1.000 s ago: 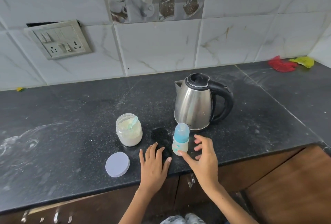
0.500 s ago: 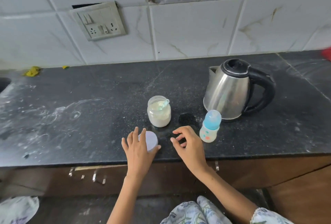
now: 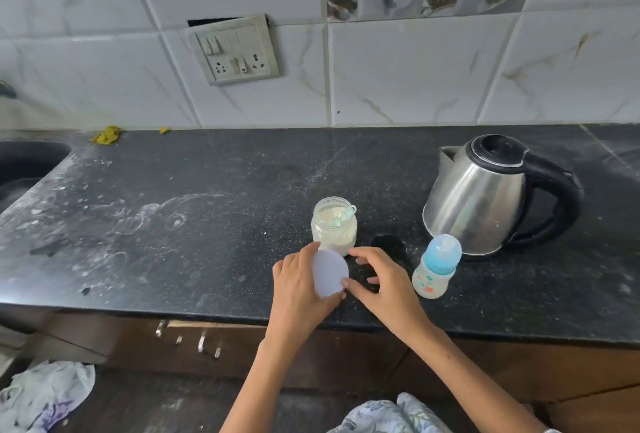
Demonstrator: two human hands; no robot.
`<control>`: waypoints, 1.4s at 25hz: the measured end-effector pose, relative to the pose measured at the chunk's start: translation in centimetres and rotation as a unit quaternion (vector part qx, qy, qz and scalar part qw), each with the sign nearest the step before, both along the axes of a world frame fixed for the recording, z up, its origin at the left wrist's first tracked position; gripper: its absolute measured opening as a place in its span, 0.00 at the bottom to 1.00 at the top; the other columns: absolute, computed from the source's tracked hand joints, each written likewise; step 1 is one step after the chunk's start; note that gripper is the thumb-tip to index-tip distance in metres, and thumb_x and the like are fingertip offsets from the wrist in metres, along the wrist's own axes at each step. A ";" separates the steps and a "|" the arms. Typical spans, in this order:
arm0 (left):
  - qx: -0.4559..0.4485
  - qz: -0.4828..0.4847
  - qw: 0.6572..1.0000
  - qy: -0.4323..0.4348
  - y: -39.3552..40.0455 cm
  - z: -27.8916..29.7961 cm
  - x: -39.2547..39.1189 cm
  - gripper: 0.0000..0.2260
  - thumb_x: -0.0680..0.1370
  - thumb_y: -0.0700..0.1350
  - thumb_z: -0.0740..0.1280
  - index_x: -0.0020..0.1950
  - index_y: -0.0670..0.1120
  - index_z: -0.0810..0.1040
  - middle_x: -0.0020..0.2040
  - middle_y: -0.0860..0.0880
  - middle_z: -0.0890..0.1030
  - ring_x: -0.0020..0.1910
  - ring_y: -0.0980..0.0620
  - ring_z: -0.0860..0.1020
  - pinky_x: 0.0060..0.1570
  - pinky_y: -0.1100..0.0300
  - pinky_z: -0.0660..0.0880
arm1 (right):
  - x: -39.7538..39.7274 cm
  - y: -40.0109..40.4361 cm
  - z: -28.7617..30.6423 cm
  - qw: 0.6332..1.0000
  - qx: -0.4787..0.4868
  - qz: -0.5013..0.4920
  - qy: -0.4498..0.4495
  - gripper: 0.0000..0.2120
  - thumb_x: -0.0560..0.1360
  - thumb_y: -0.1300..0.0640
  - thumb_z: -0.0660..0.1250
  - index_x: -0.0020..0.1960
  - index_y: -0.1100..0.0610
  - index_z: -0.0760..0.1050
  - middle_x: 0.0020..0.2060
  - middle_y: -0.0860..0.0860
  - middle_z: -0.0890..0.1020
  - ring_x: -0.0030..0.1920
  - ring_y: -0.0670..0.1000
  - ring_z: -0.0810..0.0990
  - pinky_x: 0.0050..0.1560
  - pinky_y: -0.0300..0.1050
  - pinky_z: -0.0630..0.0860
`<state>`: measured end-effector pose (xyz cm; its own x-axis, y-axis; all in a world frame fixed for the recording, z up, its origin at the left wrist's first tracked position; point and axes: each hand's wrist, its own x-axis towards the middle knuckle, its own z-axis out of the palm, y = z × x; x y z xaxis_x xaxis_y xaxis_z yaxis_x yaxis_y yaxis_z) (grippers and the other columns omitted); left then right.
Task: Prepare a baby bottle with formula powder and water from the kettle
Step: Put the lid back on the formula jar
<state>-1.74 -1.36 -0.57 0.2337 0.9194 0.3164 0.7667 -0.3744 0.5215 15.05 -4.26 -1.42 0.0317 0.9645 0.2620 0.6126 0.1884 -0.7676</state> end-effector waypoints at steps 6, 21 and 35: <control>0.015 -0.037 0.988 -0.147 0.3 4.4 2.0 0.37 0.65 0.45 0.76 0.68 0.52 0.60 0.67 0.53 0.68 0.58 0.61 0.64 0.59 0.56 0.67 | 0.4 1.7 4.3 1.000 0.025 -0.011 -0.005 0.30 0.65 0.44 0.77 0.62 0.57 0.77 0.61 0.48 0.79 0.59 0.47 0.78 0.53 0.43 0.80; -0.135 0.085 0.954 -0.255 6.0 -0.1 3.4 0.43 0.55 0.65 0.78 0.65 0.57 0.67 0.57 0.63 0.75 0.61 0.53 0.73 0.61 0.47 0.71 | 1.1 9.6 7.9 0.984 -0.128 -0.032 -0.118 0.33 0.69 0.48 0.73 0.72 0.45 0.67 0.64 0.52 0.72 0.63 0.53 0.72 0.57 0.43 0.69; -0.130 0.098 0.929 -0.333 6.5 -0.5 4.3 0.27 0.61 0.48 0.80 0.55 0.47 0.73 0.45 0.55 0.79 0.43 0.63 0.77 0.37 0.73 0.71 | -2.0 12.6 9.7 0.939 -0.191 0.079 -0.275 0.30 0.67 0.56 0.74 0.69 0.49 0.73 0.63 0.53 0.72 0.63 0.55 0.73 0.57 0.48 0.73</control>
<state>2.56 5.10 -1.03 -0.1133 0.9892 0.0926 0.2826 -0.0573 0.9575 13.10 8.29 8.27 -0.1590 0.9727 -0.1689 0.9233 0.0859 -0.3744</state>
